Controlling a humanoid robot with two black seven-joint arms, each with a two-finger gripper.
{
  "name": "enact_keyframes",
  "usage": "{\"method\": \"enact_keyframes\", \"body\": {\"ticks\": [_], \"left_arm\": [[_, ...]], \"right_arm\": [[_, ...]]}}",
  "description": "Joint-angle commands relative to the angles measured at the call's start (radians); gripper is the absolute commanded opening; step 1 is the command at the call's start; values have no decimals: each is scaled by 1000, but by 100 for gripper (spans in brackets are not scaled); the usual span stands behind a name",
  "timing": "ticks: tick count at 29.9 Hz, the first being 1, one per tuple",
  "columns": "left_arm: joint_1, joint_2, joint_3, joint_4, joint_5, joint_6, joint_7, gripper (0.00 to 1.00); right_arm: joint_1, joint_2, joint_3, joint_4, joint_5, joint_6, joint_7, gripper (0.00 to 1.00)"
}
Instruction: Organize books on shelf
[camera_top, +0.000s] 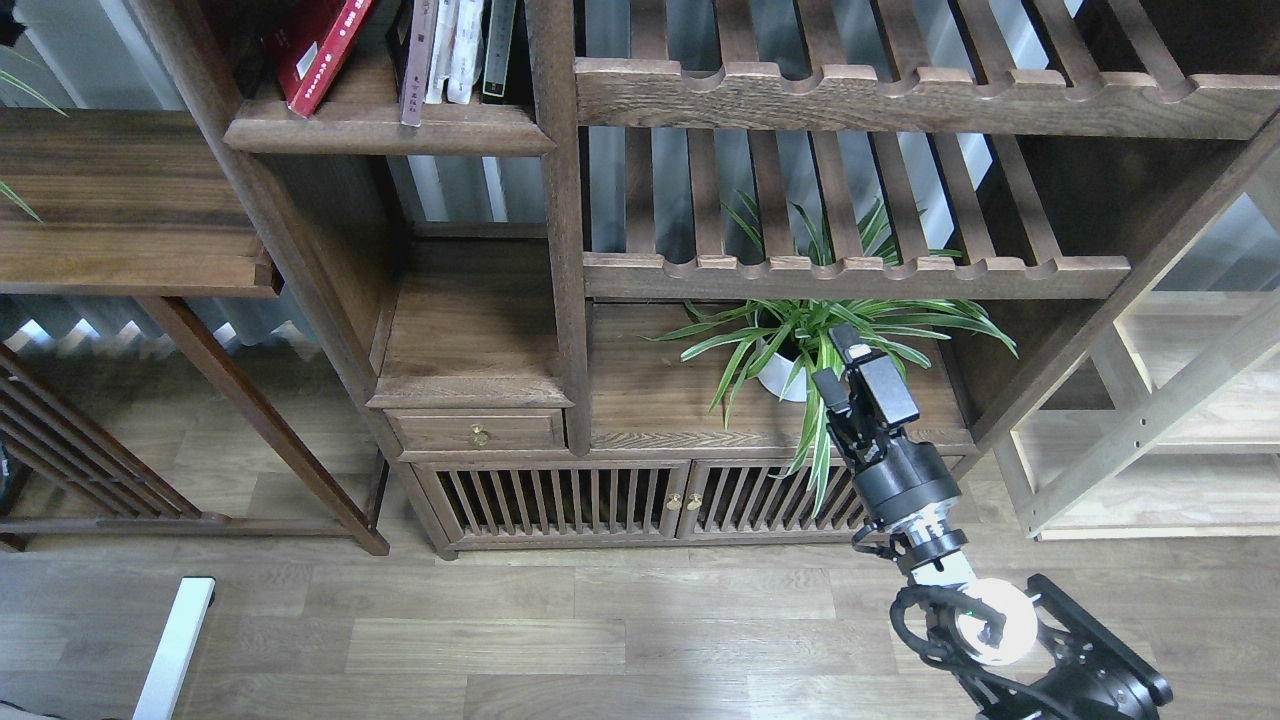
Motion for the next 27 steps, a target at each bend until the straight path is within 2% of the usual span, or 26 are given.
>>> {"method": "enact_keyframes", "body": {"ticks": [1, 18, 27], "left_arm": [[-4, -16, 18, 18, 1, 0, 0, 2], [-42, -46, 76, 115, -3, 3, 0, 2], [-37, -84, 86, 126, -8, 3, 0, 3]], "right_arm": [[-9, -6, 25, 0, 6, 0, -1, 100], [-11, -24, 25, 0, 35, 0, -1, 100], [-11, -30, 25, 1, 35, 0, -1, 100]]}}
